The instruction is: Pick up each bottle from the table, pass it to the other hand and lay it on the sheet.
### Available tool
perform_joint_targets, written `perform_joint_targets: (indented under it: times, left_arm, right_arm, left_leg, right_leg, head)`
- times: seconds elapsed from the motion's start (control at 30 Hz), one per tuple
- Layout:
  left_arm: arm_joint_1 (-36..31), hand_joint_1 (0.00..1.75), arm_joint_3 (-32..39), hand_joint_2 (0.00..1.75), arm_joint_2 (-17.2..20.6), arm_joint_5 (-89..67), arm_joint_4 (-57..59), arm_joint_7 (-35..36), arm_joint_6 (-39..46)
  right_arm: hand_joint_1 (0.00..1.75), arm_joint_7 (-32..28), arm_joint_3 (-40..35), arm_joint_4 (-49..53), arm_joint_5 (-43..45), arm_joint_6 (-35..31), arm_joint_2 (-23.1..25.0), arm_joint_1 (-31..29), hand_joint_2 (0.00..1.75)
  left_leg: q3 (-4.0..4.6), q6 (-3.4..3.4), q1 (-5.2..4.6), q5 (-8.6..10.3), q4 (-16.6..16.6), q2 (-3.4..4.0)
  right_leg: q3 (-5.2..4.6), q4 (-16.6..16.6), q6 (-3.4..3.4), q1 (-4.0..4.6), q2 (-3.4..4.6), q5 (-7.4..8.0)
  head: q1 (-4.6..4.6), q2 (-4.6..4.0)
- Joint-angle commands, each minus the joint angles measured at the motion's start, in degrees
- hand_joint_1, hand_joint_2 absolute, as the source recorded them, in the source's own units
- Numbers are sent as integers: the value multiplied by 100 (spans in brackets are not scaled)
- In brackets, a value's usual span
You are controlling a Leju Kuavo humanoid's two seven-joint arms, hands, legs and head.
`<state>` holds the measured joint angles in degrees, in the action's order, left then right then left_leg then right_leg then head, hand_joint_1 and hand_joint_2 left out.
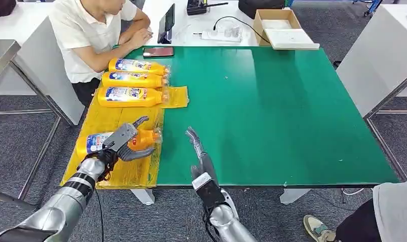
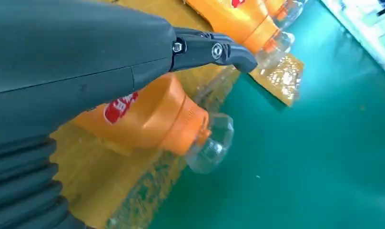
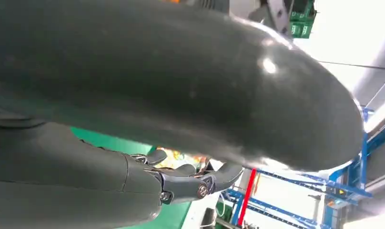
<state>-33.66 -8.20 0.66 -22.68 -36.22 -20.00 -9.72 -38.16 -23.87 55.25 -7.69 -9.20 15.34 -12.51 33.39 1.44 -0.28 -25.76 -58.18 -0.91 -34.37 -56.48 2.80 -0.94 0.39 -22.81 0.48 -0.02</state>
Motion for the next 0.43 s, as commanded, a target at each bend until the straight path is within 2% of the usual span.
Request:
perform_joint_targets:
  times: [0.03, 0.1, 0.2, 0.3, 0.37, 0.4, 0.43]
  left_arm:
    - [986, 0, -120, 175, -2, 851, -2645, -419, 1185]
    - [1162, 0, -186, 175, 43, 1049, -3296, -334, 1316]
    - [1172, 0, -195, 175, 69, 1065, -3336, -304, 1313]
    - [1301, 0, -25, 175, -17, 1747, -3979, -727, 1433]
    - [1405, 0, 17, 175, -60, 2036, -4537, -650, 1551]
    - [1502, 0, 112, 175, -193, 2520, -4821, -526, 1504]
    - [1615, 0, 114, 175, -277, 2842, -5009, -391, 1452]
  right_arm:
    - [0, -184, -83, -95, -37, -134, -253, -30, 0]
    - [0, -184, -67, -60, -35, -137, -271, 1, 0]
    - [0, -184, -67, -55, -35, -134, -269, 7, 0]
    - [0, -184, -37, -2, -39, -207, -294, 27, 0]
    - [0, -184, -29, 97, -9, -214, -331, 64, 0]
    - [0, -184, 8, 470, 144, -205, -358, 205, 0]
    - [0, -184, 51, 913, 312, -242, -385, 399, 175]
  left_leg:
    - [-1, -8, 8, -4, 1, 6]
    - [14, -5, 7, -4, -2, 7]
    - [14, -8, 12, -10, -3, 11]
    - [18, -9, 11, -8, 0, 5]
    - [31, -7, 8, -5, -2, 10]
    - [43, -5, 7, -1, -5, 5]
    - [38, -9, 10, -6, -7, 7]
  right_leg:
    - [2, 3, -9, 8, -2, -3]
    - [-14, 1, -6, 8, -2, -2]
    - [-15, 2, -10, 13, -2, -8]
    - [-14, 5, -10, 12, -5, -7]
    - [-30, 1, -8, 8, 0, -3]
    - [-42, 0, -5, 7, -3, -1]
    - [-37, -2, -9, 10, -5, -5]
  head:
    - [0, 0]
    - [0, 0]
    - [0, 0]
    - [-2, 0]
    - [0, 0]
    - [0, 0]
    - [-2, 0]
